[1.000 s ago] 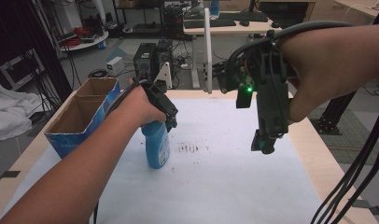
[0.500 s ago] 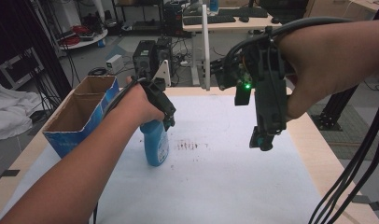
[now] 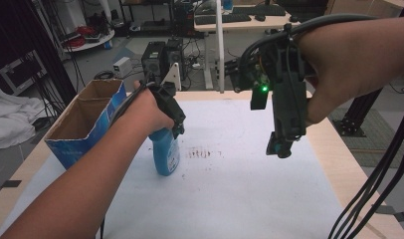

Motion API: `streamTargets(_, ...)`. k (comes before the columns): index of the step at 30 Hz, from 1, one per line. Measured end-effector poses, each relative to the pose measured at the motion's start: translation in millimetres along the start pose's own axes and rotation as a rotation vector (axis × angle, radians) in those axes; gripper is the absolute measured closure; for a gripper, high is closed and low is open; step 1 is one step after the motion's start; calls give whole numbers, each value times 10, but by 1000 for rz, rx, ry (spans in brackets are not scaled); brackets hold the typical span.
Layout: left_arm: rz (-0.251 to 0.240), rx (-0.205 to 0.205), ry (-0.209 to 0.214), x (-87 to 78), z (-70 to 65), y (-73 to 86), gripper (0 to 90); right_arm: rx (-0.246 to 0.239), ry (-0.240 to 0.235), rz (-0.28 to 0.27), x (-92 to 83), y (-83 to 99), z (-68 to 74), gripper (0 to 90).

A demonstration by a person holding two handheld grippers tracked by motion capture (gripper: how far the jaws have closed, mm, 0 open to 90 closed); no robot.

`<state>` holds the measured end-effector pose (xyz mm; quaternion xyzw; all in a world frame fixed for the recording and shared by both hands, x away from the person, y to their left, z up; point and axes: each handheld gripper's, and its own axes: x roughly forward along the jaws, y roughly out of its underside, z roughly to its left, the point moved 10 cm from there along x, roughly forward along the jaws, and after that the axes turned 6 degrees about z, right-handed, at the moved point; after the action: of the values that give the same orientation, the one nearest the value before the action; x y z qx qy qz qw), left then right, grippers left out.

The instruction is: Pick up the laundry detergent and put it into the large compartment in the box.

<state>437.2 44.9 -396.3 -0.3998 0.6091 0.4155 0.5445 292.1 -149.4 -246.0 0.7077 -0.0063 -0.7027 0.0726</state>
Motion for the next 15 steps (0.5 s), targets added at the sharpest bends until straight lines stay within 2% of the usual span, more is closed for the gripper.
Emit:
streamTargets(9, -3, -12, -9, 0, 0, 4, 277, -6, -2, -3, 23, -4, -6, 14)
streamTargets(15, -5, -16, -15, 5, -9, 4, 328, -5, -3, -9, 31, -11, -15, 14)
